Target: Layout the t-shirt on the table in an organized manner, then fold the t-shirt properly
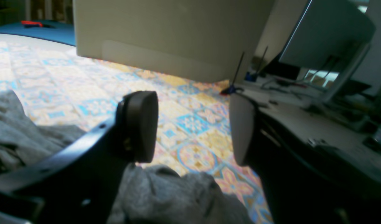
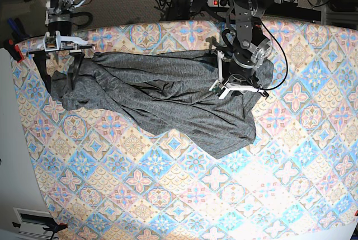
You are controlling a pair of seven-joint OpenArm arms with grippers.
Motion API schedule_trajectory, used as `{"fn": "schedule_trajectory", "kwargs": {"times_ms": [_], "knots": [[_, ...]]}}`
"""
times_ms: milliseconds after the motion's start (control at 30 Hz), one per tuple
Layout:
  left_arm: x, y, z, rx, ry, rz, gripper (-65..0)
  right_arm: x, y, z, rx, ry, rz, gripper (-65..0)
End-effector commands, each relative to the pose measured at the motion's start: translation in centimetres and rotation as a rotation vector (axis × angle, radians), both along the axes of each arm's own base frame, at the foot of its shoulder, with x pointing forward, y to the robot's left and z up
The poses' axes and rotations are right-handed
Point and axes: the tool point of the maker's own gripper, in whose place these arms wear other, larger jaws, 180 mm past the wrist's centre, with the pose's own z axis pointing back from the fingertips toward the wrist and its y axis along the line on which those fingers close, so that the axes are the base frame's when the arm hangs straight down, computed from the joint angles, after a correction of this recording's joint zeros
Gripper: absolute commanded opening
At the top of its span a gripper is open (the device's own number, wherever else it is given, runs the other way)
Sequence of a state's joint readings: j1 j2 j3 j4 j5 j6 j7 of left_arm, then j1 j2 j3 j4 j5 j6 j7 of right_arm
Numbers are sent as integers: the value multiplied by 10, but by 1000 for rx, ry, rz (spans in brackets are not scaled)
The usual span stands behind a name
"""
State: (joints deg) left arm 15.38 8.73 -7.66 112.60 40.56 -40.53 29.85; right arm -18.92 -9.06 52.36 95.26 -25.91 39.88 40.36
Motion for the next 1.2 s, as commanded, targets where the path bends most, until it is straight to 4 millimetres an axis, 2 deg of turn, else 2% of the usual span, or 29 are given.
{"fn": "schedule_trajectory", "kwargs": {"times_ms": [0, 167, 233, 333, 433, 500, 667, 867, 900, 1033, 1167], "knots": [[6, -3, 9, -16, -36, 2, -537, 3, 7, 14, 1, -58, 28, -295], [6, -3, 7, -17, -30, 1, -537, 14, 34, 13, 31, -59, 113, -295], [6, -3, 7, -17, -30, 1, -537, 20, 46, 6, 40, -23, 145, -295], [6, -3, 7, -17, -30, 1, -537, 34, 71, -17, 31, 117, 198, -296], [6, -3, 7, -17, -30, 3, -537, 46, 101, -47, -22, 329, 251, -296], [5, -1, 6, -16, -28, 7, -537, 67, 114, -39, -91, 366, 278, -296], [5, -3, 6, -17, -28, 3, -537, 108, 114, -26, -162, 423, 248, -296], [5, 0, 6, -15, -27, 8, -537, 154, 107, 13, -210, 381, 198, -296], [5, 0, 6, -15, -27, 8, -537, 158, 107, 13, -210, 384, 196, -296], [5, -2, 6, -16, -26, 5, -537, 161, 110, -13, -183, 454, 218, -296], [5, -1, 5, -15, -26, 8, -537, 158, 122, -59, -177, 576, 263, -296]]}}
